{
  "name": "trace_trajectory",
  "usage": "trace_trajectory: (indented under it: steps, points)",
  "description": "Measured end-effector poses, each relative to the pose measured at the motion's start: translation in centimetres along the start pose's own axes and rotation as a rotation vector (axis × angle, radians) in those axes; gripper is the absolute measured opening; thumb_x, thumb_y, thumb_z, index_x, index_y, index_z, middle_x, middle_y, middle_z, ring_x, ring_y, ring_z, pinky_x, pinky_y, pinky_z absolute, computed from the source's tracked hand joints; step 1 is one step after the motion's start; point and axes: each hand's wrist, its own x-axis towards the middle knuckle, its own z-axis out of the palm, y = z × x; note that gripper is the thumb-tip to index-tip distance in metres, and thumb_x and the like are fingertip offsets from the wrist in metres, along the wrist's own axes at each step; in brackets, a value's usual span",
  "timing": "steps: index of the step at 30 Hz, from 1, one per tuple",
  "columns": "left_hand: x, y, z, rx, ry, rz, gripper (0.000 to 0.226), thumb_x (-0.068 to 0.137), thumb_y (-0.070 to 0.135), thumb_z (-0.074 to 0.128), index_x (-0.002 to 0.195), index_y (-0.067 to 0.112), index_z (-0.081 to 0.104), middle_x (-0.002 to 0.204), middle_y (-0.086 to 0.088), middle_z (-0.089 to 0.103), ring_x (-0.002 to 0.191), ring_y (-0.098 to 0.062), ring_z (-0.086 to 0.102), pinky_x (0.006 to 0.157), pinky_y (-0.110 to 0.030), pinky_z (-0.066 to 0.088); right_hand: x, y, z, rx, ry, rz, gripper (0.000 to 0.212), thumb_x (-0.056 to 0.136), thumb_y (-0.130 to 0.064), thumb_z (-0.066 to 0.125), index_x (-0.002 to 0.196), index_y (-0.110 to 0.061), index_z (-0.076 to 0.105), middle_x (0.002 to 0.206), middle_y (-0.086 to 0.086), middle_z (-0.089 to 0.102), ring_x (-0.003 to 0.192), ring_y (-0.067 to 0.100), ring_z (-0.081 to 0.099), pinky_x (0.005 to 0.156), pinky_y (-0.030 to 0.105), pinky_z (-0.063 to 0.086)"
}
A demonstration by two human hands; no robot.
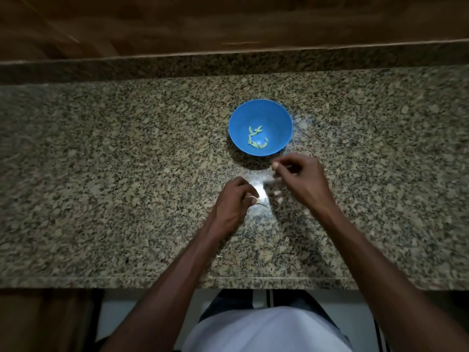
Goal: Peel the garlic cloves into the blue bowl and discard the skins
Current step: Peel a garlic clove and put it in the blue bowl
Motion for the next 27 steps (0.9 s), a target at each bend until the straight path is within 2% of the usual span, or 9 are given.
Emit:
trace_trajectory:
  steps: [3,5,7,11,14,18,21,24,27]
  points:
    - [-0.8,0.4,0.5,-0.043,0.073,-0.061,0.012,0.1,0.01,0.063,0.096,0.016,0.073,0.098,0.004,0.058,0.091,-0.008,0.054,0.076,-0.014,0.04,-2.7,3.3,0.5,0.042,-0.155,0.13,0.017,0.095,-0.031,0.076,0.109,-0.023,0.079,0.096,-0.006,0.079,0.085,0.007,0.076,0.079,0.042,0.066]
    - [-1.2,1.2,0.7,-0.135,0.155,-0.17,0.011,0.095,0.007,0.068,0.095,0.018,0.071,0.097,0.005,0.059,0.089,-0.006,0.057,0.073,-0.014,0.043,-3.4,4.9,0.8,0.088,-0.225,0.19,0.028,0.092,-0.039,0.079,0.116,-0.024,0.078,0.101,-0.007,0.08,0.094,0.009,0.076,0.088,0.044,0.064]
    - [-1.5,2.3,1.0,-0.276,0.271,-0.292,0.01,0.092,0.007,0.072,0.093,0.017,0.071,0.098,0.004,0.065,0.087,-0.004,0.063,0.072,-0.014,0.048,-3.6,5.4,1.1,0.159,-0.263,0.21,0.034,0.091,-0.035,0.082,0.12,-0.019,0.076,0.105,-0.003,0.079,0.098,0.011,0.076,0.092,0.044,0.063]
    - [-1.8,5.4,1.9,-0.494,0.377,-0.404,0.007,0.094,0.007,0.072,0.097,0.013,0.071,0.101,0.001,0.072,0.092,-0.003,0.069,0.075,-0.015,0.055,-3.7,4.8,2.1,0.402,-0.261,0.165,0.022,0.091,-0.021,0.082,0.11,-0.009,0.079,0.104,0.006,0.08,0.1,0.023,0.077,0.091,0.046,0.063]
    - [-1.3,6.2,2.0,-0.557,0.434,-0.437,0.006,0.092,0.007,0.076,0.094,0.01,0.071,0.098,-0.002,0.074,0.09,-0.005,0.071,0.073,-0.015,0.056,-3.1,4.9,2.2,0.423,-0.224,0.136,0.023,0.089,-0.02,0.083,0.11,-0.009,0.08,0.106,0.005,0.08,0.103,0.024,0.077,0.096,0.05,0.061]
    - [-0.9,5.9,1.8,-0.548,0.367,-0.408,0.012,0.088,0.014,0.082,0.091,0.013,0.071,0.099,-0.001,0.075,0.094,-0.01,0.073,0.077,-0.026,0.062,-2.7,5.2,1.4,0.472,-0.259,0.148,0.023,0.09,-0.014,0.081,0.111,-0.004,0.08,0.108,0.01,0.08,0.104,0.028,0.076,0.096,0.053,0.06]
    - [-0.9,5.7,1.7,-0.391,0.288,-0.323,0.011,0.089,0.017,0.08,0.092,0.014,0.07,0.101,0.003,0.071,0.094,-0.005,0.069,0.081,-0.021,0.058,-2.7,5.4,1.0,0.436,-0.256,0.14,0.019,0.09,-0.009,0.08,0.107,0.0,0.08,0.103,0.012,0.08,0.1,0.029,0.077,0.093,0.051,0.062]
    - [-0.7,5.3,1.7,-0.207,0.205,-0.258,0.011,0.095,0.008,0.069,0.094,0.018,0.064,0.104,0.003,0.06,0.095,-0.005,0.061,0.081,-0.016,0.053,-2.7,5.6,0.9,0.394,-0.26,0.124,0.015,0.089,-0.01,0.08,0.102,-0.002,0.081,0.098,0.011,0.081,0.096,0.029,0.077,0.09,0.048,0.063]
    - [-0.8,5.0,1.6,-0.2,0.1,-0.282,0.012,0.098,0.009,0.064,0.095,0.02,0.058,0.104,0.003,0.058,0.096,-0.014,0.06,0.082,-0.035,0.058,-2.7,5.8,1.0,0.368,-0.275,0.118,0.014,0.09,-0.011,0.08,0.102,-0.003,0.081,0.096,0.01,0.081,0.094,0.026,0.078,0.087,0.041,0.063]
